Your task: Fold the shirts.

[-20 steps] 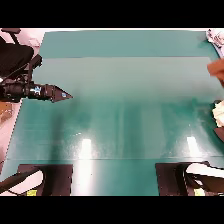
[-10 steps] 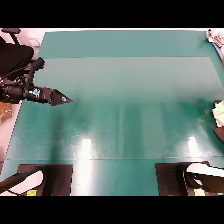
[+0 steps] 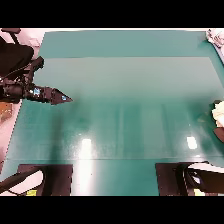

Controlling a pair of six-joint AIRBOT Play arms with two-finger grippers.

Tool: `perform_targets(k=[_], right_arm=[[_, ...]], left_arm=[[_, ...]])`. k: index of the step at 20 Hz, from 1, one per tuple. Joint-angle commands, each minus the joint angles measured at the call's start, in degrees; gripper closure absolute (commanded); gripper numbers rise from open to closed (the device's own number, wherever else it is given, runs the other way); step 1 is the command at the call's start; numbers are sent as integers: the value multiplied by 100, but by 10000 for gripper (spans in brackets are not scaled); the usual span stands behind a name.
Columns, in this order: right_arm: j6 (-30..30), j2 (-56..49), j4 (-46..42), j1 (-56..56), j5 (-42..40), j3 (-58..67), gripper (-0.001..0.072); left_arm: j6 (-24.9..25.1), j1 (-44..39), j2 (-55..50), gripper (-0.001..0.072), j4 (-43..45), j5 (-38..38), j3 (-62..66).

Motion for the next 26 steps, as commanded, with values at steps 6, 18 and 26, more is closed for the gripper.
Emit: perform_targets(k=[6,18,26], right_arm=[[-332,133,-55,-55,13,-490,181],[-1281,612,2055,2435,-946,2251,693],[-3150,610,3143,7720,-20,647,691]], left_arm=[[-17,0,2,687,11,92,-2],[4,0,2,688,-201,55,0],[9,-2,800,689,-546,579,4]])
